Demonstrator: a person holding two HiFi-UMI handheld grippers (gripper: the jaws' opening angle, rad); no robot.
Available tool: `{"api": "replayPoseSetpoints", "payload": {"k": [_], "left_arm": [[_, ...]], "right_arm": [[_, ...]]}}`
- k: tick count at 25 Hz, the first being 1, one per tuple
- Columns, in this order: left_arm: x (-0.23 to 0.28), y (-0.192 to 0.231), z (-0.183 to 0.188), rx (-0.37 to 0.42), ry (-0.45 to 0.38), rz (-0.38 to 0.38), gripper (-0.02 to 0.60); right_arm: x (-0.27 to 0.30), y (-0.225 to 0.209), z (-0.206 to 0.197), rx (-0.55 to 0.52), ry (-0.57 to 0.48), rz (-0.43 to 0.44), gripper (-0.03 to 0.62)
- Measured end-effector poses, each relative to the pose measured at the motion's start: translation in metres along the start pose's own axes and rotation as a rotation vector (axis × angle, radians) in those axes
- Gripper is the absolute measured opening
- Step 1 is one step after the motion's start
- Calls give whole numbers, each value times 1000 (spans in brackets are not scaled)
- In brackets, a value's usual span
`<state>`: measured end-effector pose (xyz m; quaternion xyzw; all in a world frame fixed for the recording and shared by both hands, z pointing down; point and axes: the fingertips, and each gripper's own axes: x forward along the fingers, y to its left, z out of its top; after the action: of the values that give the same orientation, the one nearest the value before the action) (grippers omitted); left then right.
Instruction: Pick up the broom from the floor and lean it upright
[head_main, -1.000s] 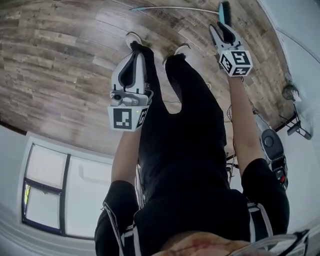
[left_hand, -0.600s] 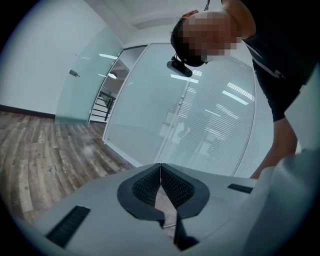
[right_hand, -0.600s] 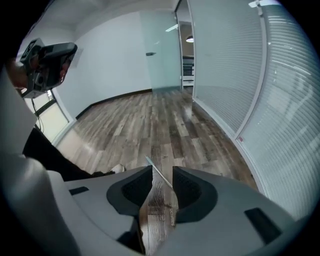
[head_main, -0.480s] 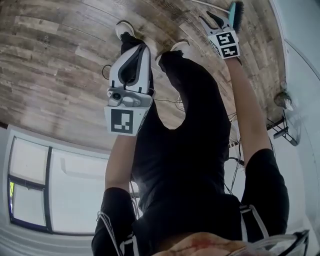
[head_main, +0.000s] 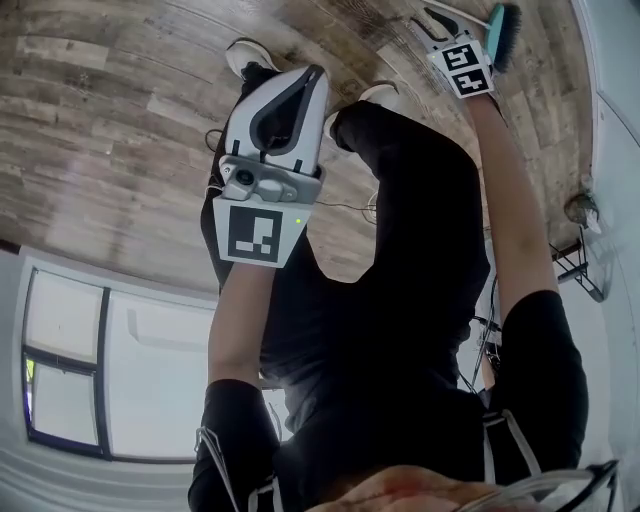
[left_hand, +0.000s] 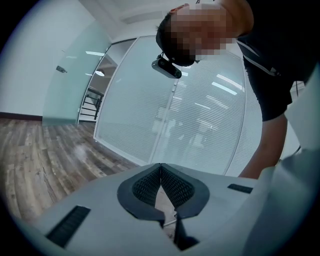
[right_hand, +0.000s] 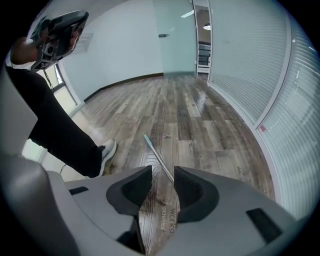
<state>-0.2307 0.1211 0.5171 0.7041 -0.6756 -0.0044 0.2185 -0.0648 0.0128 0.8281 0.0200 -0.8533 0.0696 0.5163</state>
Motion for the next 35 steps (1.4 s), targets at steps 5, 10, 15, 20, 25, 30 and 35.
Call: {"api": "replayPoseSetpoints", "payload": {"k": [5,10,15,20,25,30,35], "left_arm": [[10,12,-31,-30,11,40,18],[28,21,-48,-22,32,-3,18],[34,44,-48,52,5,1,18],[45,78,-45,29,-11,7,18],[42,81,-49,12,-4,12,18],[38,77,-54,-4,10,8,18],[36,77,-59,-21,22,6,18]], "right_arm": [[44,-21,-27,-28,24,-13,133],[90,-31,-63,-81,92,-2,133],[139,-34,-83,-94,153,53,140],[185,-45,-85,-94,212,66,140],[203,-48,-96,-195,273,67,140],[206,-52,-116,-217,322,44,140],[219,-55,-140,-330,387,57,140]]}}
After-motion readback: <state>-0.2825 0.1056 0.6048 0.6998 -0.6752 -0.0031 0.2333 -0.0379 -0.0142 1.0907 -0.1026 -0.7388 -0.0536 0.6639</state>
